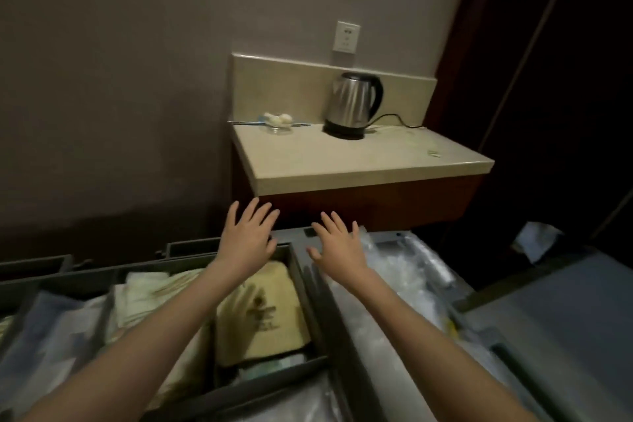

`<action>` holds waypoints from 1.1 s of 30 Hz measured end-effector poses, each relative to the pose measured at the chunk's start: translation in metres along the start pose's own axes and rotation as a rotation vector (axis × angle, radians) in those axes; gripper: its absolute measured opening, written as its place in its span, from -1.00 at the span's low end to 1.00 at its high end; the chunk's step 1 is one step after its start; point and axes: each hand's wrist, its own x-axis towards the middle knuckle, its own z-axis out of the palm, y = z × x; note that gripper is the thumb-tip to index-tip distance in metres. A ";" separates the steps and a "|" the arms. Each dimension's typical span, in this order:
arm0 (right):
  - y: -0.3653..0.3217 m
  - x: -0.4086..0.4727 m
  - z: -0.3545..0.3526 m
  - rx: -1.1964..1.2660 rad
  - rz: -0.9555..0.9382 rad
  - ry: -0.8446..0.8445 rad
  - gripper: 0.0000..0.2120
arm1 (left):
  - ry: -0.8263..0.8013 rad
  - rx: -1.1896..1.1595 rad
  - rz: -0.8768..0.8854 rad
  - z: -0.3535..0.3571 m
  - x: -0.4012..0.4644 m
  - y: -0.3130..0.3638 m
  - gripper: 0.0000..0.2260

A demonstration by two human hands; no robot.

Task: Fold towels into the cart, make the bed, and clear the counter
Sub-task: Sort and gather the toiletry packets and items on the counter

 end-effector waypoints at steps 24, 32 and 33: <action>0.433 0.241 -0.056 0.116 0.040 0.050 -0.49 | 0.103 -0.210 -0.180 0.051 0.390 0.276 -0.56; 0.497 0.305 -0.052 0.378 0.205 0.154 -0.60 | 0.228 -0.286 -0.293 0.077 0.433 0.277 -0.54; 0.499 0.311 -0.051 0.393 0.219 0.157 -0.61 | 0.238 -0.292 -0.305 0.078 0.433 0.277 -0.54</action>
